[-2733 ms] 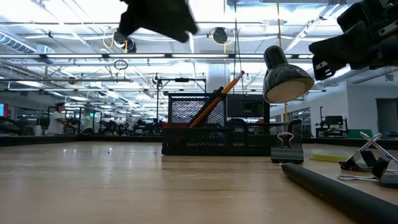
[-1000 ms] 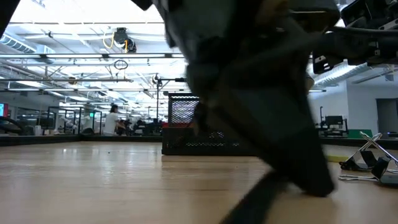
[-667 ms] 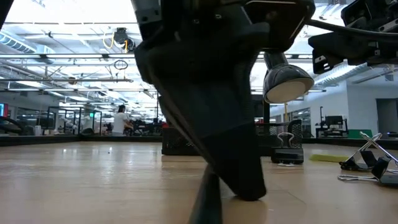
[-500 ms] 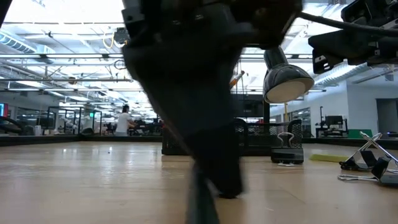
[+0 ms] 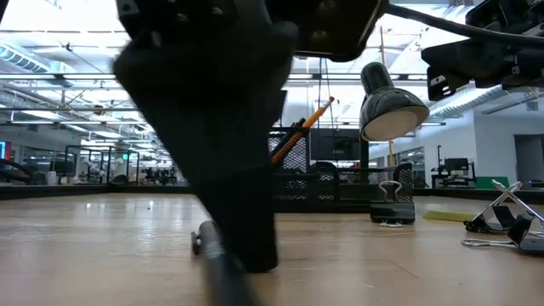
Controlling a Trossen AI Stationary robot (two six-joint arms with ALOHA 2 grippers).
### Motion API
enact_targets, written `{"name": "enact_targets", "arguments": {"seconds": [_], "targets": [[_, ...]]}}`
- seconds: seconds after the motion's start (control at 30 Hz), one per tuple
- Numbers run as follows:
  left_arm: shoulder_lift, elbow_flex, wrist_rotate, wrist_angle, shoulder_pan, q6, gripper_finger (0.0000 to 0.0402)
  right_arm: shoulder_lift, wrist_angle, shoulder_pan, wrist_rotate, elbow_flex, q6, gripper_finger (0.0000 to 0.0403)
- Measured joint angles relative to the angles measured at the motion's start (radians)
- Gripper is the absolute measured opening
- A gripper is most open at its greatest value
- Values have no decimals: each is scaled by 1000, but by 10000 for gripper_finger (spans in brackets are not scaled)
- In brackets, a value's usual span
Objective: Pick and place office supplies into organizer
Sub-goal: Put the black pen into the black desk organizer
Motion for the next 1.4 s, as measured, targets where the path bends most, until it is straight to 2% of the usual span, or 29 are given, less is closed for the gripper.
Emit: {"name": "enact_targets", "arguments": {"seconds": [0.63, 0.9, 1.03, 1.3, 1.4], "targets": [[-3, 4, -28, -139, -43, -76, 8, 1, -19, 0, 0, 0, -1, 4], [-5, 5, -45, -285, -75, -151, 8, 0, -16, 0, 1, 0, 7, 4], [-5, 4, -72, -289, -81, -144, 3, 0, -16, 0, 1, 0, 7, 4], [-21, -2, -150, -261, -82, -69, 20, 0, -6, 0, 1, 0, 4, 4], [-38, -5, -135, -238, -68, -28, 21, 0, 3, 0, 1, 0, 4, 4]]}}
